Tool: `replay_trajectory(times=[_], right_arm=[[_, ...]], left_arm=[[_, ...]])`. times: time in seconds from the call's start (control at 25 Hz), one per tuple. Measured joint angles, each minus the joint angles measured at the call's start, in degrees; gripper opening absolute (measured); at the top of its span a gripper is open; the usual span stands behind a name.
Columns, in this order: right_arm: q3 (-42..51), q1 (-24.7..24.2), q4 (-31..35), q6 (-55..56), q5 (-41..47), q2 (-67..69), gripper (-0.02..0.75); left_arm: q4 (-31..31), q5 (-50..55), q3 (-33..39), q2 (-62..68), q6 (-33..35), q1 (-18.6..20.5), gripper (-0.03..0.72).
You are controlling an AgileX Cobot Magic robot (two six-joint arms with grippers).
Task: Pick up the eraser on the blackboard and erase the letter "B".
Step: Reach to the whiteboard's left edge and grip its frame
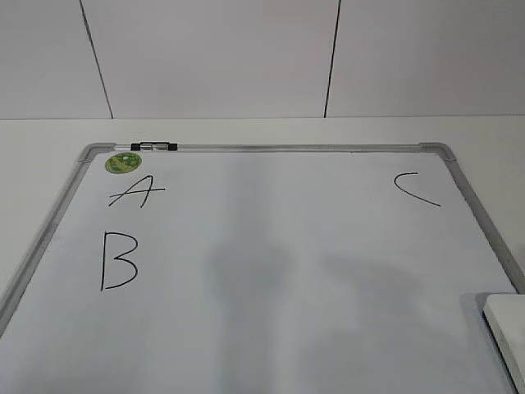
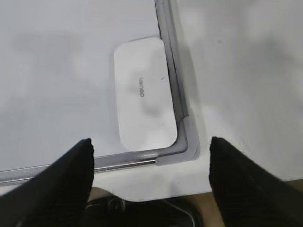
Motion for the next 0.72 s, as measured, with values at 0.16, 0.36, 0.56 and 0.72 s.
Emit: replay_trajectory(times=[0.16, 0.36, 0.56, 0.72], right_arm=[[-1.5, 0.0, 3.6, 1.6, -0.3, 7.0, 0.584], [-6.4, 0.0, 5.1, 1.8, 1.9, 17.5, 0.584], [-10.8, 0.0, 3.7, -0.4, 5.0, 27.8, 0.584], [-12.4, 0.0, 3.1, -2.6, 5.0, 34.3, 0.584]], left_arm=[[0.0, 0.0, 0.0, 4.1, 0.0, 0.0, 0.239], [1.8, 0.8, -2.4, 17.3, 0.0, 0.0, 0.239], [2.0, 1.1, -6.8, 30.6, -1.5, 0.0, 0.238], [2.1, 1.1, -11.5, 42.0, -2.1, 0.0, 0.238]])
